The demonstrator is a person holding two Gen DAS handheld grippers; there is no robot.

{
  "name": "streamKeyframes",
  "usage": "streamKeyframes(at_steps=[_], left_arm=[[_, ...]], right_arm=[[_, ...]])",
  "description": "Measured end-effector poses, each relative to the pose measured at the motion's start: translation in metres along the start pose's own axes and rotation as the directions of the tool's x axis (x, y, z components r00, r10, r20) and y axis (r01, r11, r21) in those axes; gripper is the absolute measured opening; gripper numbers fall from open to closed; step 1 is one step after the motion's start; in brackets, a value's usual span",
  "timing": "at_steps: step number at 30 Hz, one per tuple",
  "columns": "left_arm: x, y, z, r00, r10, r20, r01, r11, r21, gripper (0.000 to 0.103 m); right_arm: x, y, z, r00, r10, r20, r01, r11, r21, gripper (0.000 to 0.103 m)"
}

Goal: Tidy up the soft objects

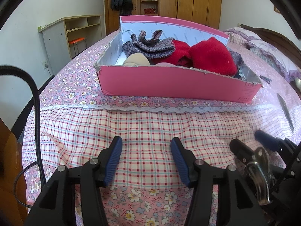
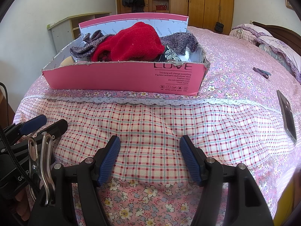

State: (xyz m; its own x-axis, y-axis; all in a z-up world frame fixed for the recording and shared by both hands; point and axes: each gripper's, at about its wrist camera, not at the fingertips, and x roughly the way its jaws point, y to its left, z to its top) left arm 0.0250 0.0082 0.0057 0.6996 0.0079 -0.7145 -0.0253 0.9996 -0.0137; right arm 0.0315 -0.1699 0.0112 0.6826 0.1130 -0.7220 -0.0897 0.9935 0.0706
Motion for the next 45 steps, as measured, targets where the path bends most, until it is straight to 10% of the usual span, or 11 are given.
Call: streamKeyframes(at_steps=[45], left_arm=[[0.0005, -0.0012, -0.0009, 1.000, 0.001, 0.003, -0.001, 1.000, 0.000, 0.057]], right_arm=[[-0.0004, -0.0003, -0.0010, 1.000, -0.001, 0.001, 0.001, 1.000, -0.001, 0.068]])
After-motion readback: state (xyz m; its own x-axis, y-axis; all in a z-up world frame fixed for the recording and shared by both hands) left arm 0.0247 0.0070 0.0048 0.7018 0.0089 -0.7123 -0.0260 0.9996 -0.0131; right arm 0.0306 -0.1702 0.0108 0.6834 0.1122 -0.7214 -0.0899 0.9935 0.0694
